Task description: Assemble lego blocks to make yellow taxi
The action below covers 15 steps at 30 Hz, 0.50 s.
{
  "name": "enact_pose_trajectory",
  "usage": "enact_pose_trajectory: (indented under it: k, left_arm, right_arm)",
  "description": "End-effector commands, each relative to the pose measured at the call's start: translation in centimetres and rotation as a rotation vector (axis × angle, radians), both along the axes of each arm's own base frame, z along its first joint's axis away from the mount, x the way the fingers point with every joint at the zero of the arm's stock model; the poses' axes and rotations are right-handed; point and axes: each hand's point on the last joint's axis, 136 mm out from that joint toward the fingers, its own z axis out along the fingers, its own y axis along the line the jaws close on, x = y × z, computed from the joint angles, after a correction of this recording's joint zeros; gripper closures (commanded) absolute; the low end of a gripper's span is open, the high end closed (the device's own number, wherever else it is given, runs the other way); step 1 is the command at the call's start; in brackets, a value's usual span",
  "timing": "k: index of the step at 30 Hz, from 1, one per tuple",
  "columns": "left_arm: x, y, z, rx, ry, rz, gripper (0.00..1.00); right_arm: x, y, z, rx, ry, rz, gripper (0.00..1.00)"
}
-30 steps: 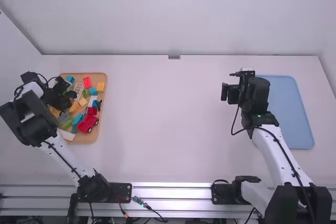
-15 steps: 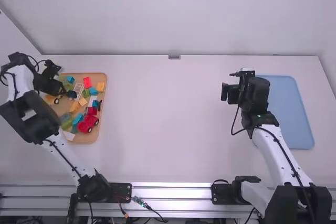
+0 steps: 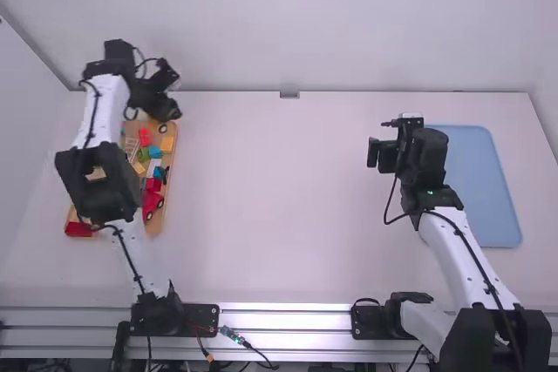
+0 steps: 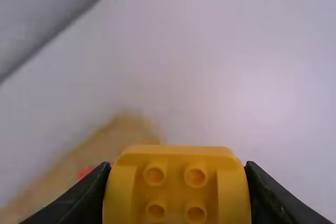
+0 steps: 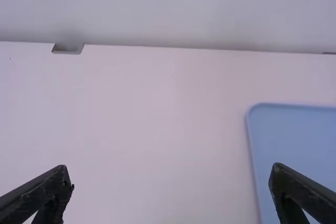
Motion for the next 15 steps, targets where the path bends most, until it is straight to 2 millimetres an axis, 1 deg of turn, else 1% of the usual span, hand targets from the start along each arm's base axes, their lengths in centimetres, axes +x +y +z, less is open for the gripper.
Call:
enact_pose_trajectory:
  k: [1,3,4,5,6,7,8,9,11,14,15]
  left_arm:
    - [-0.2,-7.0,2.8,-0.026,-0.08,-0.136,0.98]
    - [0.0,-9.5,2.0,0.032,-0.083,-0.148,0.98]
    - [-0.3,-12.3,0.9,0.096,-0.079,-0.175,0.98]
    - [-0.4,-12.9,0.6,0.108,-0.077,-0.181,0.98]
    - [-0.8,-14.1,0.0,0.134,-0.074,-0.203,0.98]
    - [-1.9,-17.2,-1.3,0.187,-0.072,-0.258,0.98]
    - [-2.6,-18.7,-1.9,0.201,-0.07,-0.29,0.98]
    - [-3.2,-19.7,-2.3,0.208,-0.069,-0.312,0.99]
    - [-5.7,-23.5,-3.8,0.224,-0.056,-0.402,0.98]
    - [-9.2,-27.2,-5.5,0.205,-0.016,-0.505,0.98]
    - [-11.2,-28.9,-6.3,0.191,0.01,-0.56,0.98]
  right_arm:
    - [0.6,0.0,1.5,0.001,-0.034,-0.002,0.01]
    - [0.7,0.0,1.6,0.001,-0.04,-0.002,0.01]
    - [0.8,0.0,1.8,0.001,-0.047,-0.002,0.01]
    - [0.8,0.0,1.8,0.001,-0.049,-0.002,0.01]
    - [0.8,0.0,1.9,0.002,-0.051,-0.002,0.01]
    - [0.9,0.0,2.0,0.002,-0.056,-0.002,0.01]
    - [0.9,0.0,2.0,0.001,-0.056,-0.002,0.01]
    - [0.9,0.0,2.0,0.001,-0.055,-0.002,0.01]
    - [0.8,0.0,1.9,0.005,-0.052,-0.003,0.01]
    - [0.8,0.0,1.8,0.004,-0.048,-0.003,0.01]
    - [0.8,0.0,1.8,0.003,-0.048,-0.004,0.01]
